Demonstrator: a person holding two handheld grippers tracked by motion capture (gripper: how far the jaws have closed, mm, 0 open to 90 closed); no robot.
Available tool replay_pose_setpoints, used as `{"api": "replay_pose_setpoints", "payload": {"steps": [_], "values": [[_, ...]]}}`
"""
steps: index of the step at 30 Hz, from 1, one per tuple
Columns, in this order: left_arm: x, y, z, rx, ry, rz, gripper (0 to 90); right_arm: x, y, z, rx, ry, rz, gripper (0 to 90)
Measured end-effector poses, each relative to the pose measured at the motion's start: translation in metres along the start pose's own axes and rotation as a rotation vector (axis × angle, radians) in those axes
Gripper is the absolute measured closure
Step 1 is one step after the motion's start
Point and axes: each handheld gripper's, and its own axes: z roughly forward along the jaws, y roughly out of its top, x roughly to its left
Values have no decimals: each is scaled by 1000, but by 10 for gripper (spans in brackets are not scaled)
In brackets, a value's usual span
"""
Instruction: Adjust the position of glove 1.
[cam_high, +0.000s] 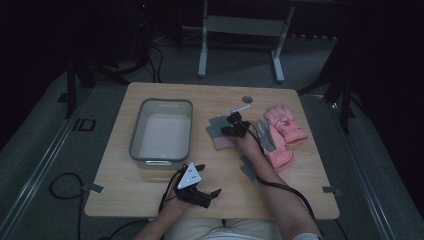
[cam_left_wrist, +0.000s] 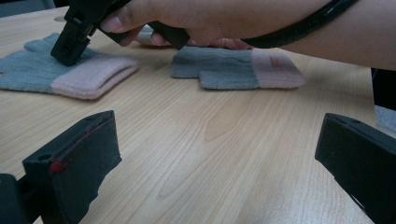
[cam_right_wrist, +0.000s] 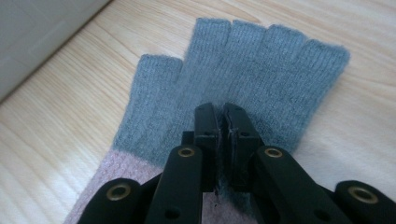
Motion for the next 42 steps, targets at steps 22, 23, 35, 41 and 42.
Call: {"api": "replay_pose_setpoints", "payload": {"steps": [22,23,35,41,42], "values": [[-5,-1,-2,-25,93,33,0,64,-65,-119,-285,23,226,869],[-5,-1,-2,-26,95,35,0,66,-68,-121,-290,17,230,869],[-6,-2,-3,-29,81,49,0,94,-111,-102,-207,20,292,870],[-6,-2,-3,-29,77,50,0,104,-125,-88,-186,43,328,869],[-6,-2,-3,-29,78,51,0,105,-127,-85,-185,27,331,869]]}}
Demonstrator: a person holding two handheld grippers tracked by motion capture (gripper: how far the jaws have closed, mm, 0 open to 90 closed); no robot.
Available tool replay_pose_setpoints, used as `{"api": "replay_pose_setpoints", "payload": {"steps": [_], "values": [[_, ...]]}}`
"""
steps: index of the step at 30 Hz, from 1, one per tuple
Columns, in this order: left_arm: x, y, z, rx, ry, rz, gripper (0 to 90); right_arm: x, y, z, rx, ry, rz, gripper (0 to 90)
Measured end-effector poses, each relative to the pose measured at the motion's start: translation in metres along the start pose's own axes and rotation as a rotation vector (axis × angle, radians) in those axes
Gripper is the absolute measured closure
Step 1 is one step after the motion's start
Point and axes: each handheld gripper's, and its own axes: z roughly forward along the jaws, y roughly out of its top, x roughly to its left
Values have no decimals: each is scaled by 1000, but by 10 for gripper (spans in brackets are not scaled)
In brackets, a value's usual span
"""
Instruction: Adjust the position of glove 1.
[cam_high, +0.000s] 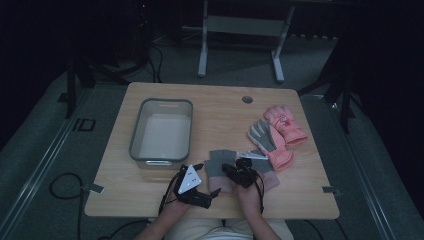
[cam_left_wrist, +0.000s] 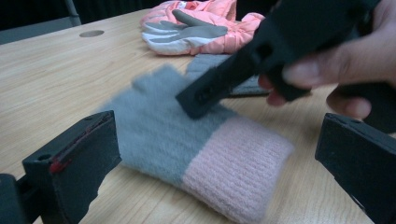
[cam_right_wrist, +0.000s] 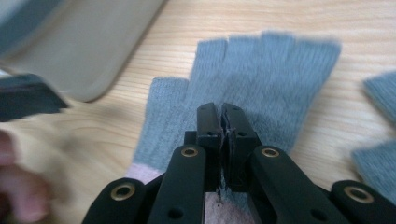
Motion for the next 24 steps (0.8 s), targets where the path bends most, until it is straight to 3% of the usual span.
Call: {"api": "replay_pose_setpoints", "payload": {"steps": [7,14,15,17,23,24], "values": [[0,0,0,3,-6,-2,0,-3,-8,8,-4,-11,35,844],[1,0,1,4,-15,-8,0,-9,14,-14,-77,-11,-35,752],[1,0,1,3,-17,-9,0,-11,20,-20,-90,-10,-52,745],[1,0,1,3,-19,-8,0,-20,35,-31,-98,-19,-132,709],[1,0,1,6,-22,-11,0,-36,50,-36,-19,2,-267,685],[1,0,1,5,-22,-12,0,-38,52,-38,-11,-3,-311,678]]}}
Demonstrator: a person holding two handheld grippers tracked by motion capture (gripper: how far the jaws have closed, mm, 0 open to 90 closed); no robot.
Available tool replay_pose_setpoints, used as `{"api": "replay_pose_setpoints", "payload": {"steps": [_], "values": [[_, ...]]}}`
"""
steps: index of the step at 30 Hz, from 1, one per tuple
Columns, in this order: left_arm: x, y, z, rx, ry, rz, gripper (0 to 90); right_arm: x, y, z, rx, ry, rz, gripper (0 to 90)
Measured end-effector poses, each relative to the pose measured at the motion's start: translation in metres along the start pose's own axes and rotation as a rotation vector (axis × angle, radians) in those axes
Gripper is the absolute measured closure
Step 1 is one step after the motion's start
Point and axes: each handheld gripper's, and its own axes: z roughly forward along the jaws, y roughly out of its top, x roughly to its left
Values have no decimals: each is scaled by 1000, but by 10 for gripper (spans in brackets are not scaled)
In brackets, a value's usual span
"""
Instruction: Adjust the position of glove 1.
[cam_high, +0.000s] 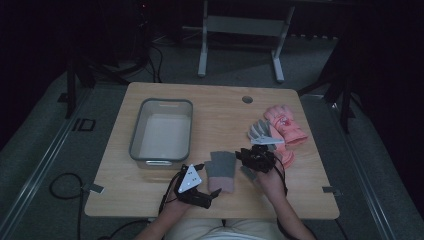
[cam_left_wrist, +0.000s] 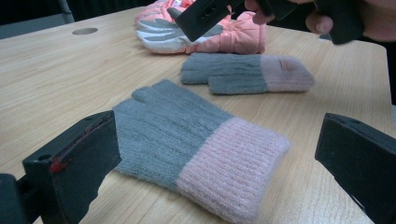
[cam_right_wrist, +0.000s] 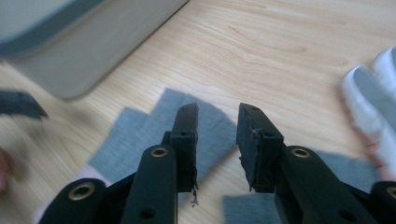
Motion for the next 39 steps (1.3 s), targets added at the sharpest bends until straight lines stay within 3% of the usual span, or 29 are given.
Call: {"api": "replay_pose_setpoints", "payload": {"steps": [2,6,9,14,19,24,29,33,36,37,39], "values": [[0,0,0,-3,2,2,0,-4,-1,-3,19,6,-90,659],[-1,0,0,-3,3,6,0,-22,-13,-9,75,14,-186,661],[0,0,0,-3,2,6,0,-39,-23,-15,107,20,-211,655],[0,0,0,-1,1,4,0,-63,-37,-21,167,23,-211,647],[0,0,0,-1,4,4,0,-67,-46,-14,189,74,-234,618],[0,0,0,-2,4,5,0,-70,-50,-5,198,79,-260,619],[0,0,0,-4,1,5,0,-67,-50,-4,211,74,-245,734],[0,0,-1,-4,1,5,0,-61,-48,-4,220,38,-216,817],[0,0,-1,-5,3,6,0,-57,-43,-9,225,22,-154,853],[0,0,-1,-5,3,6,0,-57,-43,-9,225,22,-154,853],[0,0,-1,-5,3,6,0,-47,-36,-23,178,15,-115,855]]}}
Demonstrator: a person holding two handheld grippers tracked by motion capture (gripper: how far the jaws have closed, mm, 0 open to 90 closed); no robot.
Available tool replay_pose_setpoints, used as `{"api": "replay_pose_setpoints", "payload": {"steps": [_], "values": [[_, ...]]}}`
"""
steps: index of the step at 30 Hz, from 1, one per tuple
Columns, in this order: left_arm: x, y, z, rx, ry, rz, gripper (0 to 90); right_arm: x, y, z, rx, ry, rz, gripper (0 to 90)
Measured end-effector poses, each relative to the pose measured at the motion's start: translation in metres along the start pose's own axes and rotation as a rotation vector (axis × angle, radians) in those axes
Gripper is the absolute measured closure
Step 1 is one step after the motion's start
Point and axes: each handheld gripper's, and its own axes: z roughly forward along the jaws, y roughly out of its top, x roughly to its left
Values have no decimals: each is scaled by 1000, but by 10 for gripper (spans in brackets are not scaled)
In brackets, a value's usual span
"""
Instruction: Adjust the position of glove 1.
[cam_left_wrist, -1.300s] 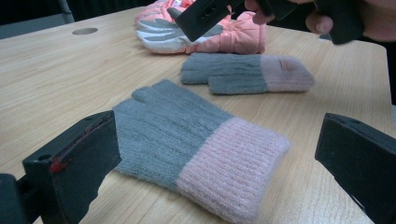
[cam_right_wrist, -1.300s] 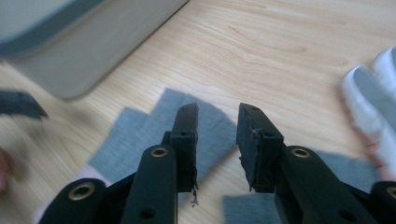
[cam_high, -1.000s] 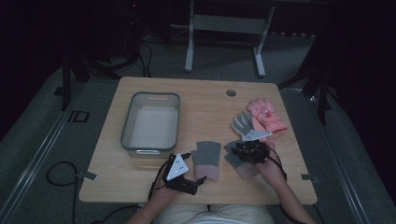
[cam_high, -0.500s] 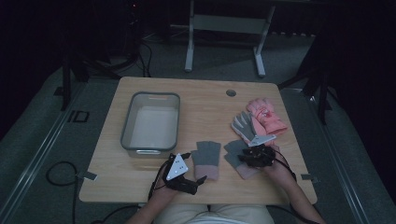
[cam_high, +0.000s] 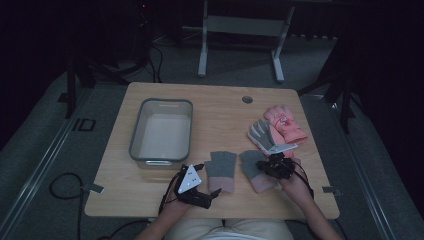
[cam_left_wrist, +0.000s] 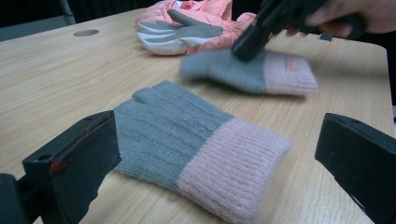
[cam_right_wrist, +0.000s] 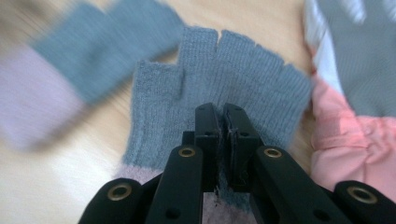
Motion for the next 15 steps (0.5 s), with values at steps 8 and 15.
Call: {"api": "replay_pose_setpoints", "payload": {"steps": [8,15], "values": [[-1,0,0,-2,3,2,0,33,0,-33,-153,-99,207,854],[-1,0,0,1,2,5,0,42,-15,-15,-121,-144,306,854]]}}
